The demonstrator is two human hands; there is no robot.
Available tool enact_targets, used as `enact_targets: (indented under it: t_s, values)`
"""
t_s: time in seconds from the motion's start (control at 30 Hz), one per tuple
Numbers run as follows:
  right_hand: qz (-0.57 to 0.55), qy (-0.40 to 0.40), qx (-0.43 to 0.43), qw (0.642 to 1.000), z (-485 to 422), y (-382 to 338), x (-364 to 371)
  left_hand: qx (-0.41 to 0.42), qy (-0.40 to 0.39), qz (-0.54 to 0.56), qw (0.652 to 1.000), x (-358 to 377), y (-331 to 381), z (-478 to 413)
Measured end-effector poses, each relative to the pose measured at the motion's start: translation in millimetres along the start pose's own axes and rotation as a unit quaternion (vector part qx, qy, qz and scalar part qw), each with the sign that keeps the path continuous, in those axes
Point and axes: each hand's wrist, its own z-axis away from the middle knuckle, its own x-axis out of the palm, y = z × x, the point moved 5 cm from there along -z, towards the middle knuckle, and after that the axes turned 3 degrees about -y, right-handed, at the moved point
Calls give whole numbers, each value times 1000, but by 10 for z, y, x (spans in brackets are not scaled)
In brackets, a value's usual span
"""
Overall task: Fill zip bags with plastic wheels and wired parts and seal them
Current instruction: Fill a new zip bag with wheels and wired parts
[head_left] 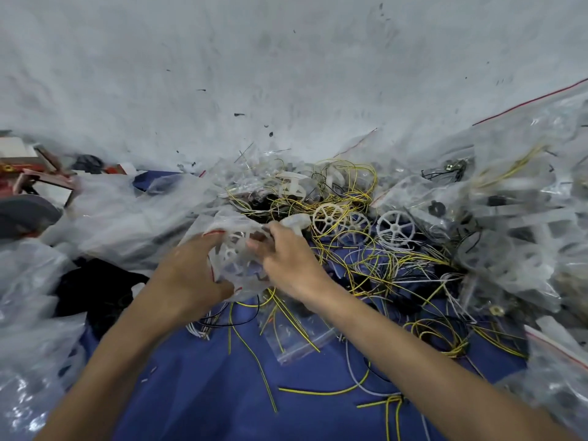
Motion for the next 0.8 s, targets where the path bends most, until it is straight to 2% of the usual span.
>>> enact_targets:
  t_s: [0.07,0.13,0.2,0.23,0.3,0.33,0.4,0.43,0.47,0.5,0.53,0.57,0.6,0.63,0.67,0.7,0.73,0.77,0.8]
  values:
    - [159,-47,-58,985,-24,-84,154,0,5,-29,1000,22,17,10]
    - [263,-158,-100,946,-49,-135,397,3,37,-56,998,-2,9,14]
    - [295,-216,-151,918,-134,-204,426,-14,67,-61,996,-35,-44,22]
    - [276,-223,-169,919,-199,-237,394,-21,82,-54,995,-56,-69,32]
    - [265,-178,-201,926,-293,-288,325,-17,111,-24,993,-71,-61,55]
    - [324,-106,-214,916,-327,-312,312,-8,117,-3,993,-55,-26,65]
    - [454,24,-212,865,-336,-332,353,5,121,25,992,-10,50,67]
    - [469,48,-217,854,-333,-353,402,0,130,26,991,-9,66,69]
    - [434,36,-238,868,-352,-362,461,-11,145,20,989,-26,48,75]
    - [341,-1,-266,902,-370,-375,477,-26,161,11,987,-64,9,82]
    - [181,-39,-275,943,-398,-418,432,-45,175,-3,983,-113,-47,88]
    - [-36,-35,-244,968,-433,-441,316,-71,181,-21,981,-152,-116,94]
    - [-218,26,-207,953,-496,-387,184,-94,182,-39,978,-181,-178,97]
    - [-300,111,-168,932,-589,-251,103,-110,178,-53,976,-188,-224,89]
    - [-293,183,-127,930,-677,-114,37,-120,169,-63,976,-178,-252,84]
    - [-202,184,-91,958,-809,4,57,-128,155,-71,977,-152,-266,81]
    - [-81,85,-47,992,-939,115,198,-132,138,-78,978,-100,-265,76]
    - [25,-55,-9,998,-992,257,416,-133,125,-83,980,-62,-263,77]
    - [78,-161,37,983,-976,422,597,-130,117,-89,981,-24,-248,70]
